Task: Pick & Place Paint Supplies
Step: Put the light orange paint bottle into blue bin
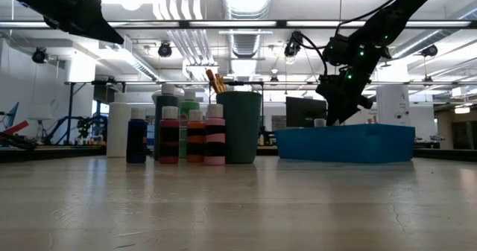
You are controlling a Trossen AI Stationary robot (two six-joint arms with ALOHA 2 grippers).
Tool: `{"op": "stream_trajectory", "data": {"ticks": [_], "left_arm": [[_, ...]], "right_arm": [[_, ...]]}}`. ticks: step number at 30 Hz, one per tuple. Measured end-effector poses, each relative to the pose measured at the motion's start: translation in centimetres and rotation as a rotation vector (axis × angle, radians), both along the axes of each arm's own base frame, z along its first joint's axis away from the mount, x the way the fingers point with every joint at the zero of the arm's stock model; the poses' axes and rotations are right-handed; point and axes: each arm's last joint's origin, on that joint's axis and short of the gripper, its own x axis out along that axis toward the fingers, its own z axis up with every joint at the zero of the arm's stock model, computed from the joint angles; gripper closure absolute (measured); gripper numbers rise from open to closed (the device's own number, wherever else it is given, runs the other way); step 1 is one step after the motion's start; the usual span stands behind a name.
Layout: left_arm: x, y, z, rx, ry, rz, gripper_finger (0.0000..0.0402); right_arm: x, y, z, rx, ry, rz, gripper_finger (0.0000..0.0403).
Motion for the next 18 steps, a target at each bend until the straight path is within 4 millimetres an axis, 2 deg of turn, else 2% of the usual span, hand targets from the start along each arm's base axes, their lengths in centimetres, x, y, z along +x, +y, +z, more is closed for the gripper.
{"op": "stream_trajectory", "data": {"ticks": [6, 18], "left_arm": [[0.00, 0.00, 0.00, 0.000, 0.000, 0.000, 0.0220], [0.00, 0.00, 0.00, 0.000, 0.000, 0.000, 0.0220]], "right_arm": [[-0.01, 0.00, -0.01, 0.001, 0.001, 0.000, 0.0239], [0.04, -0.05, 0.15, -0.002, -0.002, 0.000, 0.0242]]}}
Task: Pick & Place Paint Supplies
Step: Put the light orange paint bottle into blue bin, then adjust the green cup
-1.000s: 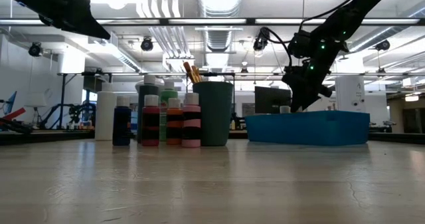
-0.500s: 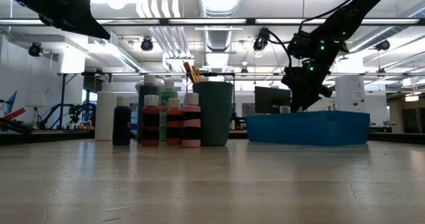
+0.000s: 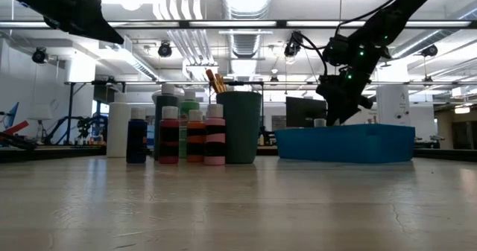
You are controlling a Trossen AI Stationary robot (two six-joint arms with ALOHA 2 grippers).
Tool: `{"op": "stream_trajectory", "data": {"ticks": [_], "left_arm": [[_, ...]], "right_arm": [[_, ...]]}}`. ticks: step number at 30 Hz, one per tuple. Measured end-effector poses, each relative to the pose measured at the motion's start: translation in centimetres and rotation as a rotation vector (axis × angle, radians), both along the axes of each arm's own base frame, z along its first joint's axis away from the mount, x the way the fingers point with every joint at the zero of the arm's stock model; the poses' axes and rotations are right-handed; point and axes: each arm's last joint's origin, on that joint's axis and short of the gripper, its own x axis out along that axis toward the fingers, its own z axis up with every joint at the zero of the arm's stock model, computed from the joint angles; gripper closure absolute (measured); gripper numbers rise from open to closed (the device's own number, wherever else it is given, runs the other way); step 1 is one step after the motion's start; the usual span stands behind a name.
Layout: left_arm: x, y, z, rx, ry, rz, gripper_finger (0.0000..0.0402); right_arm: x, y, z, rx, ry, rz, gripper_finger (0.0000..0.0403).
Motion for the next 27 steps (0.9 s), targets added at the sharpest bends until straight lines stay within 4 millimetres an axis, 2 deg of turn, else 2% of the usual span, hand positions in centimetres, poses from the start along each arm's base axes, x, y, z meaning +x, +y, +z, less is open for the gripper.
{"op": "stream_trajectory", "data": {"ticks": [13, 20, 27], "left_arm": [[0.0, 0.0, 0.0, 0.000, 0.000, 0.000, 0.0220], [0.0, 0.0, 0.0, 0.000, 0.000, 0.000, 0.0220], [0.0, 0.0, 0.0, 0.000, 0.000, 0.000, 0.0220]], "right_arm": [[0.1, -0.1, 1.5, -0.024, -0.021, 0.002, 0.0180], [0.0, 0.4, 4.4, -0.109, -0.081, 0.023, 0.0188], [0.1, 2.9, 8.7, -0.188, -0.159, 0.089, 0.0216]]}}
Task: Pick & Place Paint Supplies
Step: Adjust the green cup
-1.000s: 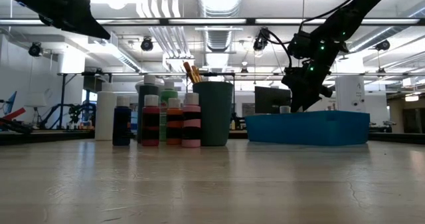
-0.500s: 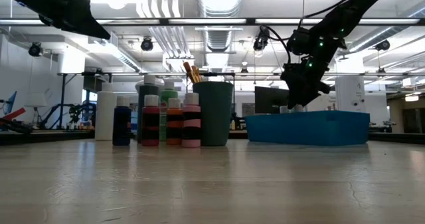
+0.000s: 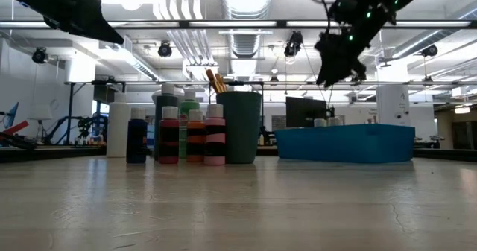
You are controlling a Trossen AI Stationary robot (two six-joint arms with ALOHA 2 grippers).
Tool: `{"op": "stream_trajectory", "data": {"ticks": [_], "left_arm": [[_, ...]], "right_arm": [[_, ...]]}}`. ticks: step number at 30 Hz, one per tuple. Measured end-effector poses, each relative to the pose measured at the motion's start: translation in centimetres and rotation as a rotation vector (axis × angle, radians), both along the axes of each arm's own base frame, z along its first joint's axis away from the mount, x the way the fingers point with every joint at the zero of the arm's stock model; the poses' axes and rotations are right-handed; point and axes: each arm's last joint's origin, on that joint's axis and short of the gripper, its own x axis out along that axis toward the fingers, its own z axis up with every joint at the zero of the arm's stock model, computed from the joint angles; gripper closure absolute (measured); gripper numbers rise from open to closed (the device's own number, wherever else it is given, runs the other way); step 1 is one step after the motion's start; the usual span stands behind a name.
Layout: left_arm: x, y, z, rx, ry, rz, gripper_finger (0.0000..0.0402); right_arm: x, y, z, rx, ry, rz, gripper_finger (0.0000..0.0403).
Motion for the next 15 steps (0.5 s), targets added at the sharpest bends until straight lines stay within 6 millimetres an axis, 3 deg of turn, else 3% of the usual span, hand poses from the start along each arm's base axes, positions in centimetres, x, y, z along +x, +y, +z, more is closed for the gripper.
{"op": "stream_trajectory", "data": {"ticks": [15], "left_arm": [[0.0, 0.0, 0.0, 0.000, 0.000, -0.001, 0.0220]], "right_arm": [[-0.6, 6.0, 6.0, -0.167, -0.186, 0.179, 0.0285]]}}
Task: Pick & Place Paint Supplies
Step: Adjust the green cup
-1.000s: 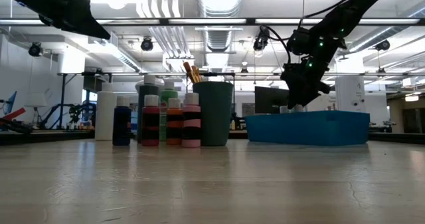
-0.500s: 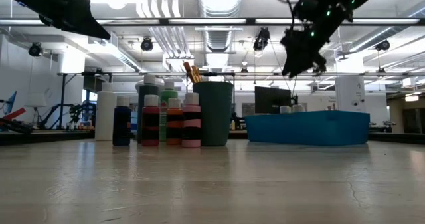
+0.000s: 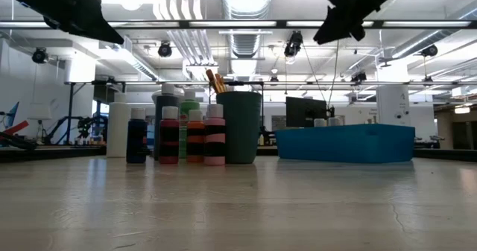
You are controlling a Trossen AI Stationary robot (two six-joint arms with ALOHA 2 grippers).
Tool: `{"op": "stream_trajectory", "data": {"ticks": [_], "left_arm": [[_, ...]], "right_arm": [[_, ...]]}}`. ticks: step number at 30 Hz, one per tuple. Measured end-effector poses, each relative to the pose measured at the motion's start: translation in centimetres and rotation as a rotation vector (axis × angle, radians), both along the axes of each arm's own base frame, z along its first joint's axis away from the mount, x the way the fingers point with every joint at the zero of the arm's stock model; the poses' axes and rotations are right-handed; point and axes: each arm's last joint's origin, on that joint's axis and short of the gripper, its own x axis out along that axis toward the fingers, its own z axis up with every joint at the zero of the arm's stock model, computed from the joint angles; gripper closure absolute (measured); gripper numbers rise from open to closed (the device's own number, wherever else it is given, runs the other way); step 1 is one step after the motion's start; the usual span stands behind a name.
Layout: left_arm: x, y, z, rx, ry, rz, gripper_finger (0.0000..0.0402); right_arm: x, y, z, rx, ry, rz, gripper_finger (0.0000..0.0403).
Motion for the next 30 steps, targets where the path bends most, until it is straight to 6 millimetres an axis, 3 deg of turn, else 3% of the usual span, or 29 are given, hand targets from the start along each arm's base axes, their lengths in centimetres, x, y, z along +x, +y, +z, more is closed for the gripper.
{"op": "stream_trajectory", "data": {"ticks": [16, 22, 30], "left_arm": [[0.0, 0.0, 0.0, 0.000, 0.000, 0.000, 0.0220], [0.0, 0.0, 0.0, 0.000, 0.000, 0.000, 0.0220], [0.0, 0.0, 0.0, 0.000, 0.000, 0.001, 0.0220]], "right_arm": [[1.8, 2.7, -0.3, 0.026, -0.006, 0.132, 0.0364], [4.3, 5.4, -1.5, 0.022, 0.060, 0.398, 0.0374], [8.8, 8.0, -3.2, -0.056, 0.220, 0.646, 0.0346]]}}
